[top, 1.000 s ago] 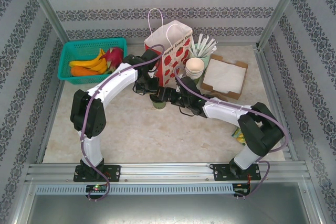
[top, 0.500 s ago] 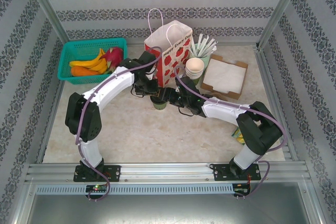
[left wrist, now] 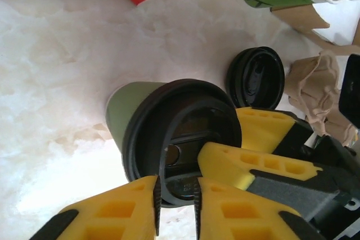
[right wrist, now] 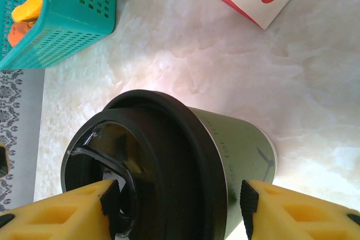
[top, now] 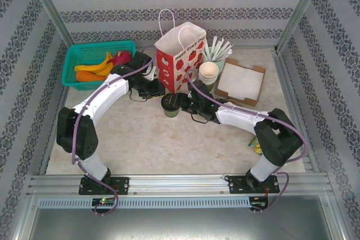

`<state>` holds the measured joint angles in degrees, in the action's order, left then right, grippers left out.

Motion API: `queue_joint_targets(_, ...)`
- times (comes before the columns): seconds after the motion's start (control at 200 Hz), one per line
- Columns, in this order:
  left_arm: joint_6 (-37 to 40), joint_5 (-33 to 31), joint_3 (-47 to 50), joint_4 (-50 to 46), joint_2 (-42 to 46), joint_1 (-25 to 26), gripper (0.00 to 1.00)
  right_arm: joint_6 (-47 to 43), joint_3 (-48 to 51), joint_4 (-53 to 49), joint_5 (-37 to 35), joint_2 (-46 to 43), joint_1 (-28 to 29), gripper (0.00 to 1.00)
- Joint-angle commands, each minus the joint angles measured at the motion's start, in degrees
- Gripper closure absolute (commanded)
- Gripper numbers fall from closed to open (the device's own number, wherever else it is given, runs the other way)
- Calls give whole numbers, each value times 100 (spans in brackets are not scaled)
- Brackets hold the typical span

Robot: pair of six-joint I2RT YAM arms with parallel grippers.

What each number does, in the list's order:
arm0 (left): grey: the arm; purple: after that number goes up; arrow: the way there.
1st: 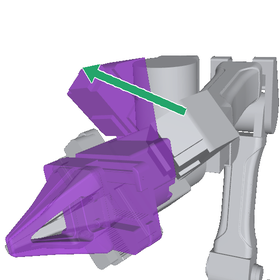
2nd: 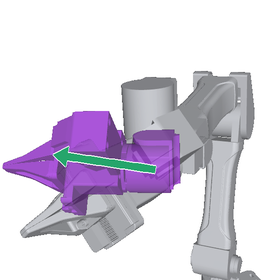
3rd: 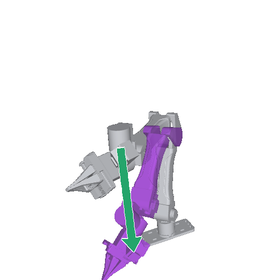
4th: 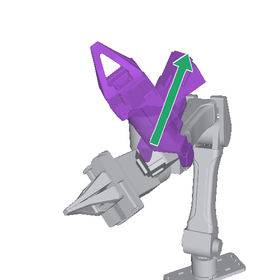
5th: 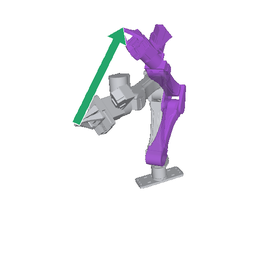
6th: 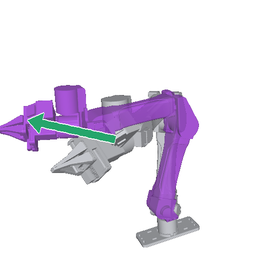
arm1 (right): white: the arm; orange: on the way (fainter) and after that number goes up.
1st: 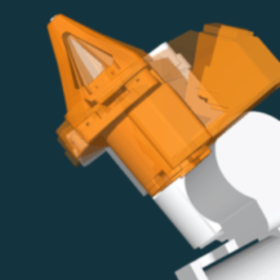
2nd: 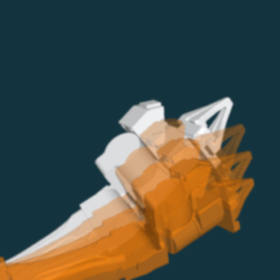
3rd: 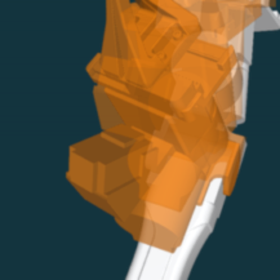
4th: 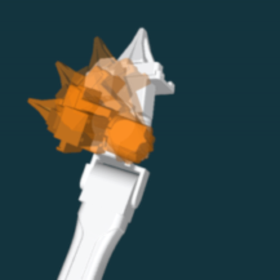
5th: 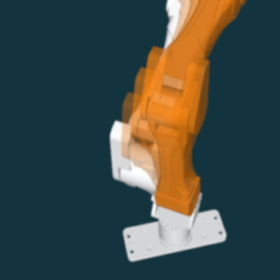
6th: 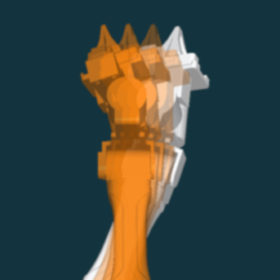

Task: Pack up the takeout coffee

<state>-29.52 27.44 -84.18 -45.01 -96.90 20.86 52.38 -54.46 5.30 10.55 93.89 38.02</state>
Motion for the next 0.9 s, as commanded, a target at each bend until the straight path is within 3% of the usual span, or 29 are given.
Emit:
queue_joint_targets(0.0, -192, -2, 242, 381, 328, -236, 64, -92, -112, -530, -124, 165, 34, 39)
queue_joint_targets(0.085, -317, -409, 438, 355, 444, -392, 49, -123, -201, -536, -84, 165, 36, 36)
queue_joint_targets(0.185, -496, -975, 545, 92, 436, -536, 20, -211, -304, -559, -20, 156, 35, 30)
queue_joint_targets(0.315, -561, -1202, 637, -43, 285, -562, 3, -344, -416, -648, 0, 110, 22, 25)
queue_joint_targets(0.654, -746, -1417, 1031, 79, -29, -565, 1, -530, -578, -808, 59, 24, 78, 12)
queue_joint_targets(0.689, -757, -1405, 1071, 102, -59, -563, 0, -567, -623, -878, 24, 44, 99, 2)
queue_joint_targets(0.899, -775, -1214, 1137, 231, -304, -560, 0, -902, -992, -1286, -100, 202, 223, 2)
